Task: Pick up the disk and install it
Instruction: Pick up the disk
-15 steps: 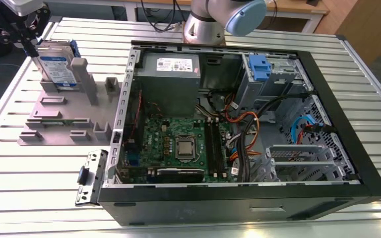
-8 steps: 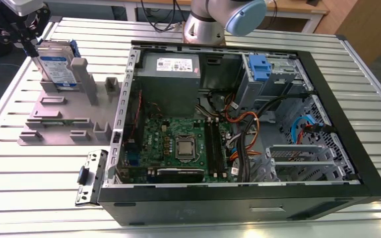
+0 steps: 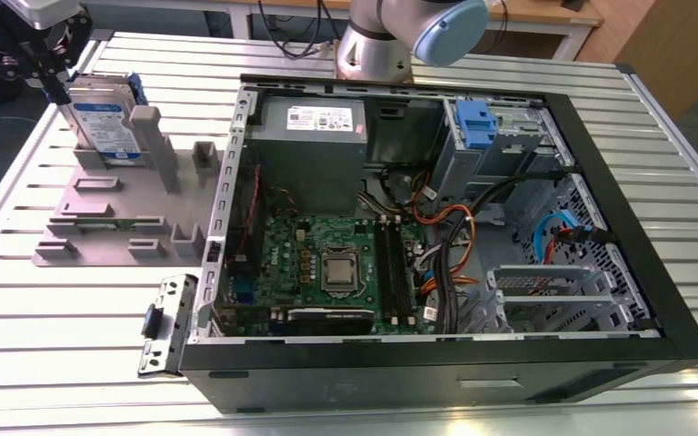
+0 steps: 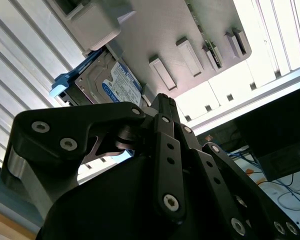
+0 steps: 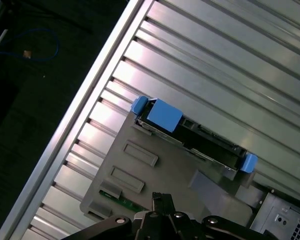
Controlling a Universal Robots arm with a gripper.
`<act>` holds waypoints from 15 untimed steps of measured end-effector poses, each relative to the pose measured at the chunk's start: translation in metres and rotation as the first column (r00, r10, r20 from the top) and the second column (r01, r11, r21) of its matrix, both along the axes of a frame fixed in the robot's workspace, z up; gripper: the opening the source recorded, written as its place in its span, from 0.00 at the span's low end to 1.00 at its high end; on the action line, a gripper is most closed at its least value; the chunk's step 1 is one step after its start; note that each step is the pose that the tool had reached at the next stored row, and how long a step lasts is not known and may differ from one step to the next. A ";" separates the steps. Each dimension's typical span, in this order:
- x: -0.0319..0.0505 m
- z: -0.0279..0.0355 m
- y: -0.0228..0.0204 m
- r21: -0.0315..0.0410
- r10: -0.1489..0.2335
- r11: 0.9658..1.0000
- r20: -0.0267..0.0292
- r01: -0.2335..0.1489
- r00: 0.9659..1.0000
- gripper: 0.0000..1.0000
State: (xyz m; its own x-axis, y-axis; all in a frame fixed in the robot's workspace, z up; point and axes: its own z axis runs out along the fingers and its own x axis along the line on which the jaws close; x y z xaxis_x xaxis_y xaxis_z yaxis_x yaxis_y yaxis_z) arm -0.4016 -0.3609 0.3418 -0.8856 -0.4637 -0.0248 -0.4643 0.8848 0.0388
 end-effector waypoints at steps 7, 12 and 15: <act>0.0000 0.0000 0.0000 0.000 0.004 1.000 0.000 -0.004 1.000 0.10; 0.0000 0.0000 0.0000 0.000 0.009 1.000 0.000 -0.009 1.000 0.10; 0.0000 0.0000 0.0000 0.000 0.012 1.000 0.000 -0.012 1.000 0.10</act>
State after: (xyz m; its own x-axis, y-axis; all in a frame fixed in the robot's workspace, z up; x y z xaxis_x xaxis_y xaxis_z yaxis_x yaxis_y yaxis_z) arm -0.4016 -0.3609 0.3419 -0.8802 -0.4739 -0.0247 -0.4745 0.8794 0.0388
